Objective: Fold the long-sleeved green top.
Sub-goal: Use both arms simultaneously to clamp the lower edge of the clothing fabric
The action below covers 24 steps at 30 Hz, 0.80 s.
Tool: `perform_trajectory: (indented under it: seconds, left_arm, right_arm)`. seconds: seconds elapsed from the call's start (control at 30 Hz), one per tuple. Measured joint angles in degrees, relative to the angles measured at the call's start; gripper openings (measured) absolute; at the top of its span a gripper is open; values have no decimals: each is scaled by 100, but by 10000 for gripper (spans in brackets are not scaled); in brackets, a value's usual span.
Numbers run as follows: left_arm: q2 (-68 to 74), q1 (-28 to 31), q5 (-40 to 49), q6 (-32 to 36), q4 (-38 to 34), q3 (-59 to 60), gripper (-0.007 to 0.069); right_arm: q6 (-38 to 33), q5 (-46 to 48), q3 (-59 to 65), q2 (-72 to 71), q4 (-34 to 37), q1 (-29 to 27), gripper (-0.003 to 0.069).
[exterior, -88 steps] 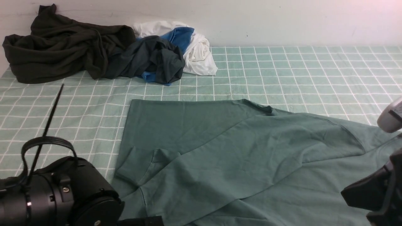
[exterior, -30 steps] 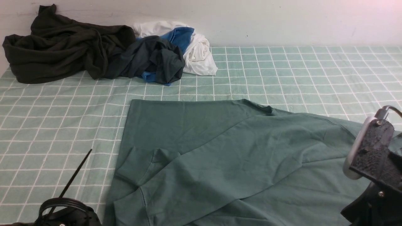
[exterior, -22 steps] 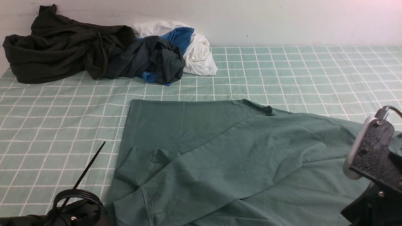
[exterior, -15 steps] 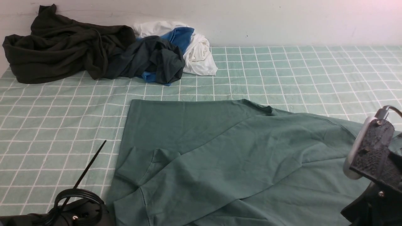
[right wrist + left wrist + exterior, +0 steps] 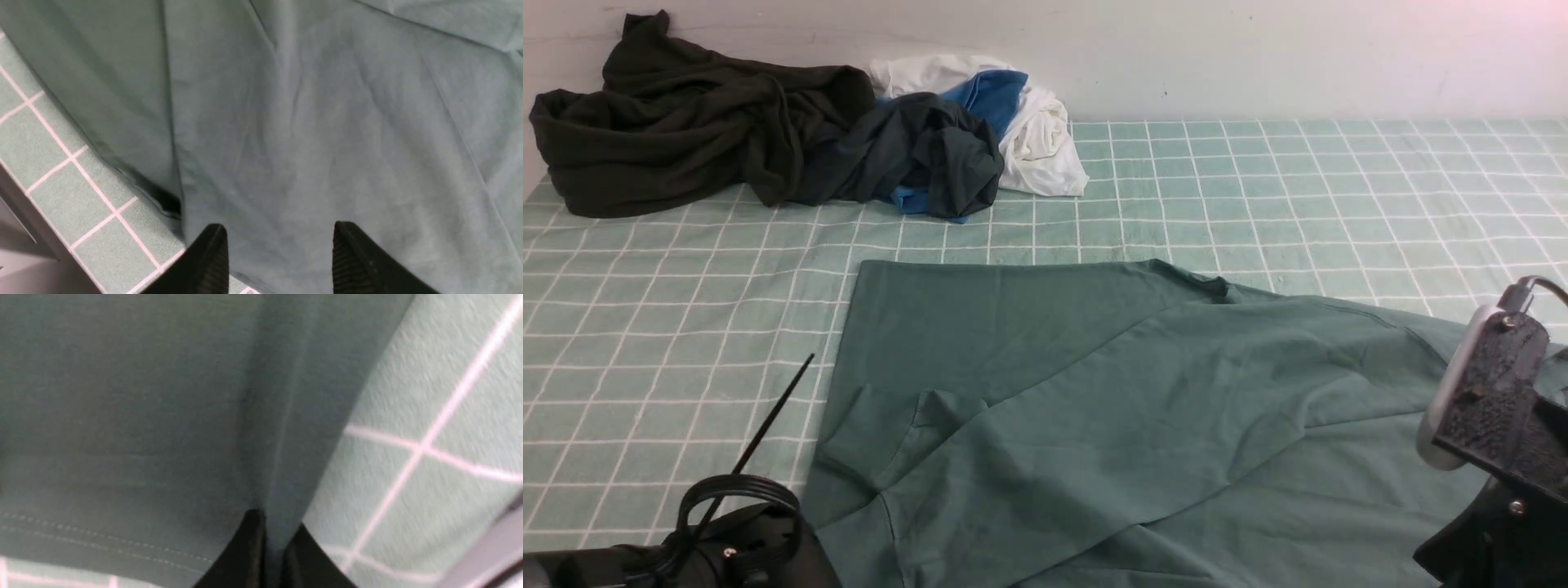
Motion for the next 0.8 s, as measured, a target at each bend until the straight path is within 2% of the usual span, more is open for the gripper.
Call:
perform_trajectory:
  seconds: [0.1, 0.27, 0.37, 0.57, 0.8]
  left_arm:
    - [-332, 60, 487, 6, 11, -13, 6]
    - [-620, 497, 927, 15, 19, -7, 6]
    - [-646, 790, 906, 15, 43, -7, 7]
    - [-646, 872, 749, 15, 49, -1, 7]
    - [-646, 872, 626, 15, 49, -1, 7]
  right_arm:
    - [-156, 75, 54, 0, 5, 0, 349]
    - [-703, 51, 553, 0, -71, 0, 407]
    - [-944, -218, 1069, 0, -368, 0, 444]
    - [-1158, -1172, 2031, 0, -670, 0, 452]
    - [-2086, -1822, 2542, 0, -733, 0, 449]
